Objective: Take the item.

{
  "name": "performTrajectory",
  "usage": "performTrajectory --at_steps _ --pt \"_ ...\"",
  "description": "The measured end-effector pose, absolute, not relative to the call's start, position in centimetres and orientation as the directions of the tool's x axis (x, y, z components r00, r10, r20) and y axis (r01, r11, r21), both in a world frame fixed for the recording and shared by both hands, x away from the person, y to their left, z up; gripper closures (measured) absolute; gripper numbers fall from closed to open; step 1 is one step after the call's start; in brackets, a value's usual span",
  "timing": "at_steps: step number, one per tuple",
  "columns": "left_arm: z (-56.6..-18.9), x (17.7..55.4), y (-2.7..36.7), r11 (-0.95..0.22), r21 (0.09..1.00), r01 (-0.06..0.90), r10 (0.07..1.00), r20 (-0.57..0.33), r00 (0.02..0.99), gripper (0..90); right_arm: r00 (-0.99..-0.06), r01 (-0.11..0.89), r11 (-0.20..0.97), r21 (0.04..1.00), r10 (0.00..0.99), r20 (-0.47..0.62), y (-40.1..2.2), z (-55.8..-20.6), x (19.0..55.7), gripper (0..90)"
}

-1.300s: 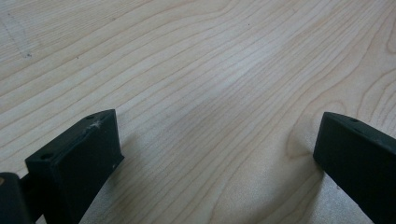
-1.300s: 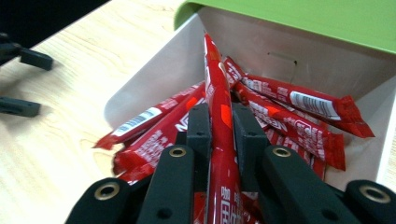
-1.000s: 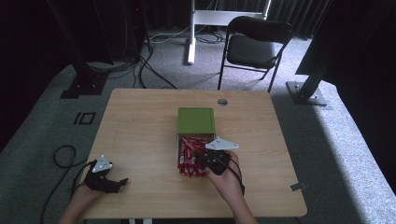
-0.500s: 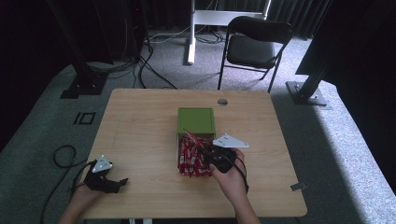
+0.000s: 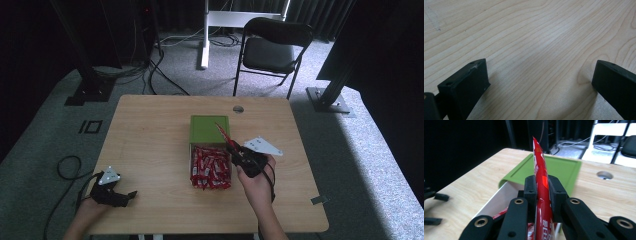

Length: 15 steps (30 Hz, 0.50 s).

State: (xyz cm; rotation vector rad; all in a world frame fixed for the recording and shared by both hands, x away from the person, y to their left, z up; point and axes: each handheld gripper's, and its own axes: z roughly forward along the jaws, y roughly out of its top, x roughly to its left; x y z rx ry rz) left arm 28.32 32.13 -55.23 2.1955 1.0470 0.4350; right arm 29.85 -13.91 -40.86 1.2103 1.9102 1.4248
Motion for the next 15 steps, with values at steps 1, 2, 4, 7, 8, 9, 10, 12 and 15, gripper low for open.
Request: performTrajectory --at_steps 1,2,4,7,8,9,10,12,15 --pt "-55.2 28.3 32.1 -0.463 0.685 0.562 0.781 0.015 0.624 1.6 -0.504 0.372 0.074 0.925 0.853 0.134 -13.9 -40.9 29.9 79.5" --pt "-55.2 28.3 32.1 -0.463 0.685 0.562 0.781 0.016 0.624 1.6 -0.484 0.359 0.061 0.931 0.866 0.130 -14.3 -40.8 30.0 79.5" --pt "-55.2 28.3 32.1 -0.463 0.686 0.562 0.781 0.015 0.624 1.6 -0.476 0.360 0.062 0.931 0.870 0.127 -14.4 -40.9 30.2 79.5" --pt "-55.2 28.3 32.1 -0.462 0.686 0.562 0.781 0.015 0.624 1.6 -0.451 0.360 0.050 0.932 0.884 0.127 -14.8 -41.3 30.6 79.5" --pt "-55.2 28.3 32.1 -0.462 0.686 0.562 0.781 0.015 0.624 1.6 -0.436 0.355 0.043 0.934 0.891 0.125 -15.0 -41.5 30.8 79.5" --pt "-55.2 28.3 32.1 -0.462 0.686 0.562 0.781 0.015 0.624 1.6 -0.423 0.358 0.043 0.933 0.898 0.121 -15.1 -41.7 30.9 79.5" --pt "-55.2 28.3 32.1 -0.462 0.686 0.562 0.781 0.015 0.624 1.6 -0.394 0.344 0.017 0.939 0.910 0.128 -15.4 -42.2 31.2 79.4" --pt "-55.2 28.3 32.1 -0.463 0.686 0.561 0.781 0.016 0.624 1.6 -0.367 0.338 0.007 0.941 0.922 0.125 -15.8 -42.8 31.6 79.5" --pt "-55.2 28.3 32.1 -0.462 0.686 0.562 0.782 0.015 0.624 1.6 -0.338 0.352 -0.004 0.936 0.932 0.131 -16.2 -43.7 32.2 79.5"
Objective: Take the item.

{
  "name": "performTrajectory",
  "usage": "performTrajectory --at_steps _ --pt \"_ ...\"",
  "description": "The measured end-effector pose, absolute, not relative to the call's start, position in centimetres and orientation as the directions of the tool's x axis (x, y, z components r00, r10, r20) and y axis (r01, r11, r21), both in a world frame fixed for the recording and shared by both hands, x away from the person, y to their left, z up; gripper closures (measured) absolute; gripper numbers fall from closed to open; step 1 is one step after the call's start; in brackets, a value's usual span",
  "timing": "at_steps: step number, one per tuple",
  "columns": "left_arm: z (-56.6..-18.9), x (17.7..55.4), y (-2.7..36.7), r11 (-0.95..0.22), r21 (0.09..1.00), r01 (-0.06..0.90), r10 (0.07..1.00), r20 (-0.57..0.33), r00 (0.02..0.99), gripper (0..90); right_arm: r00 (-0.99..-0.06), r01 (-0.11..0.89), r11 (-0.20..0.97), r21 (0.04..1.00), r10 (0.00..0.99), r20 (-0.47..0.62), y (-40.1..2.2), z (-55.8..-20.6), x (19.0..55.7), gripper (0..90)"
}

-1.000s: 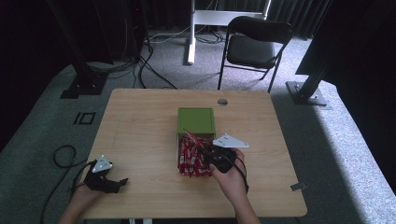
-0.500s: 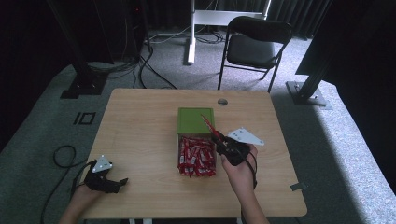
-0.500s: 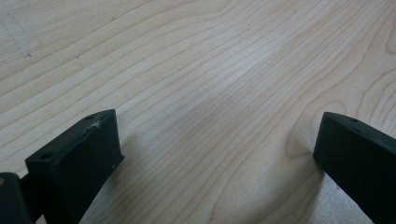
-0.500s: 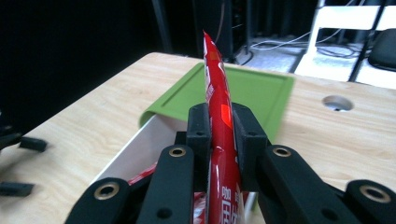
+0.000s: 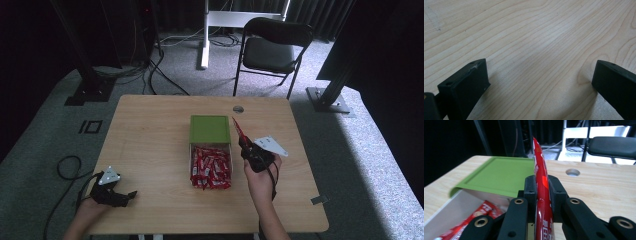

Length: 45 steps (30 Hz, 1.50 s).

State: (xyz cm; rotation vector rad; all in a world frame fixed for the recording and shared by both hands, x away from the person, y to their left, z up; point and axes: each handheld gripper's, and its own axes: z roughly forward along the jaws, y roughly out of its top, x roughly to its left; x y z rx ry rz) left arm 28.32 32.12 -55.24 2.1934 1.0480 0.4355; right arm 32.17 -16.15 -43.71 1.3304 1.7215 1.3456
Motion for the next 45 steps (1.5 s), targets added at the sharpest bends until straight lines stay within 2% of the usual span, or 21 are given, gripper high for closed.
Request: performTrajectory --at_steps 7,11,27,45 --pt "-55.2 28.3 32.1 -0.463 0.686 0.562 0.781 0.015 0.624 1.6 -0.289 0.366 -0.016 0.931 0.949 0.129 -16.7 -45.5 33.1 79.4" --pt "-55.2 28.3 32.1 -0.463 0.685 0.562 0.781 0.016 0.624 1.6 -0.285 0.396 -0.033 0.918 0.945 0.157 -16.9 -46.9 33.9 79.3" --pt "-55.2 28.3 32.1 -0.463 0.686 0.562 0.781 0.015 0.624 1.6 -0.201 0.496 -0.036 0.868 0.967 0.155 -17.3 -51.7 36.2 79.4" --pt "-55.2 28.3 32.1 -0.463 0.686 0.562 0.781 0.015 0.625 1.6 -0.171 0.581 -0.045 0.813 0.970 0.175 -16.9 -54.5 37.4 79.2"
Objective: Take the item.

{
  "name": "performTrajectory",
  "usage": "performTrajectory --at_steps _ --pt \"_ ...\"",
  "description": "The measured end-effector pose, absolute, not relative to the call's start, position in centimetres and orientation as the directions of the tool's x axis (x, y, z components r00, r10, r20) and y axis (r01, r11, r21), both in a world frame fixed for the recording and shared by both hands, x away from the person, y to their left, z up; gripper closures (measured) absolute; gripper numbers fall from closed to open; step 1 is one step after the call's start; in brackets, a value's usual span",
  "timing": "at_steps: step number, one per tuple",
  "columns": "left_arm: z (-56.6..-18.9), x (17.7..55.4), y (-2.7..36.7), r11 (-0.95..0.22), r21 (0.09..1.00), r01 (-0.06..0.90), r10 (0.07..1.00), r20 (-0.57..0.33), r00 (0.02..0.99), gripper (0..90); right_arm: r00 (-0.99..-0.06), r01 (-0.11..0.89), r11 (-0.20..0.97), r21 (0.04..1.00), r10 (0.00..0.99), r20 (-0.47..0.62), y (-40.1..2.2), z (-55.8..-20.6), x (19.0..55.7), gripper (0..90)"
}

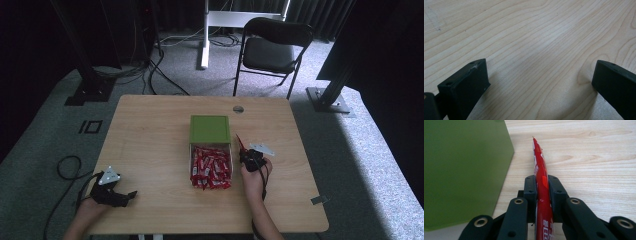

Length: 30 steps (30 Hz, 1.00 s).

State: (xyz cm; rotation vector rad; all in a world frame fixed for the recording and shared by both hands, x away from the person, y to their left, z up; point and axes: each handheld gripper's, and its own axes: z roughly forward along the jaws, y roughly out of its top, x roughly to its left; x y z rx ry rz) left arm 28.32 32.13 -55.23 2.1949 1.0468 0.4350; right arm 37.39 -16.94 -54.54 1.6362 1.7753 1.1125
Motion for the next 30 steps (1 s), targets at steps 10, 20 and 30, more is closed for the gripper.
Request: performTrajectory --at_steps 10,20,30 --pt "-55.2 28.3 32.1 -0.463 0.686 0.562 0.781 0.016 0.625 1.6 -0.175 0.606 -0.026 0.795 0.971 0.165 -16.7 -55.2 37.5 78.1" --pt "-55.2 28.3 32.1 -0.463 0.686 0.562 0.781 0.016 0.625 1.6 -0.192 0.626 -0.008 0.780 0.968 0.164 -16.6 -55.4 37.7 70.6" --pt "-55.2 28.3 32.1 -0.463 0.686 0.562 0.781 0.016 0.625 1.6 -0.281 0.615 0.030 0.788 0.942 0.184 -17.0 -54.9 36.7 51.9"
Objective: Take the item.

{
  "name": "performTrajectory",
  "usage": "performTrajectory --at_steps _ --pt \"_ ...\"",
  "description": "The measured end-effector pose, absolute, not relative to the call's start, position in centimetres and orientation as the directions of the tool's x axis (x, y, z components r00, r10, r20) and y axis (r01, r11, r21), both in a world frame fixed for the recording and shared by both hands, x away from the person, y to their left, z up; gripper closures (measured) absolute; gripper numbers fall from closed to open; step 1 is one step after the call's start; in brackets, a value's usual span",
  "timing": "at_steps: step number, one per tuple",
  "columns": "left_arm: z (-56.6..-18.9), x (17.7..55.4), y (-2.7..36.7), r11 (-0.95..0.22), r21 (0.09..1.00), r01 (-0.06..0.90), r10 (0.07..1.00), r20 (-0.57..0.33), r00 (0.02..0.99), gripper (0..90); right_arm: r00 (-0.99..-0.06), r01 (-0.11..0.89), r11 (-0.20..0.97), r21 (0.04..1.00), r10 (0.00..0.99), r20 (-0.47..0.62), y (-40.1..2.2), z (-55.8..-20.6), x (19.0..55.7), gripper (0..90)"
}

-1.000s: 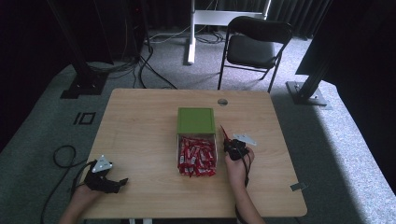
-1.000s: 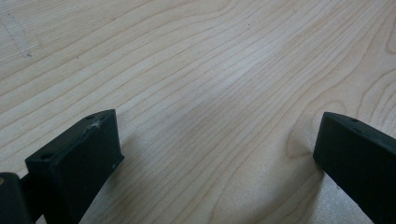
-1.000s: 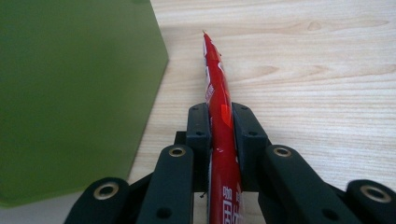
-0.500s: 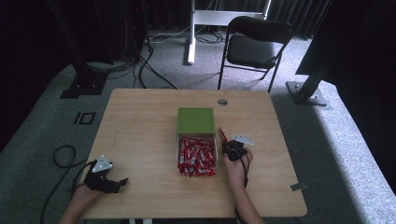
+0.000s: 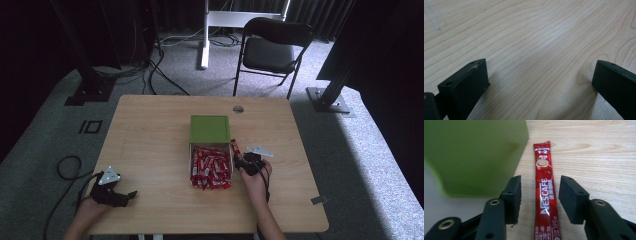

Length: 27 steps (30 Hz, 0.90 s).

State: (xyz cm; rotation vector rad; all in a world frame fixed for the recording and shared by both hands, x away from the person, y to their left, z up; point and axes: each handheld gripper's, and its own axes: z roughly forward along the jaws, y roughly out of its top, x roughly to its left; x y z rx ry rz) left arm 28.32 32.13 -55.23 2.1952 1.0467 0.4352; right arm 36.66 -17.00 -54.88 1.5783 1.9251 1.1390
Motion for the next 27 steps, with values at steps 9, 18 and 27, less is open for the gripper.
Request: performTrajectory --at_steps 9,18,27 --pt "-55.2 28.3 32.1 -0.463 0.686 0.562 0.781 0.015 0.624 1.6 -0.319 0.585 0.056 0.809 0.933 0.166 -18.7 -54.0 35.8 42.7" --pt "-55.2 28.3 32.1 -0.463 0.686 0.562 0.781 0.016 0.624 1.6 -0.307 0.552 0.038 0.833 0.938 0.161 -20.8 -53.5 35.0 33.0" --pt "-55.2 28.3 32.1 -0.463 0.686 0.562 0.781 0.016 0.625 1.6 -0.324 0.513 0.059 0.856 0.937 0.130 -22.6 -53.6 34.4 22.1"
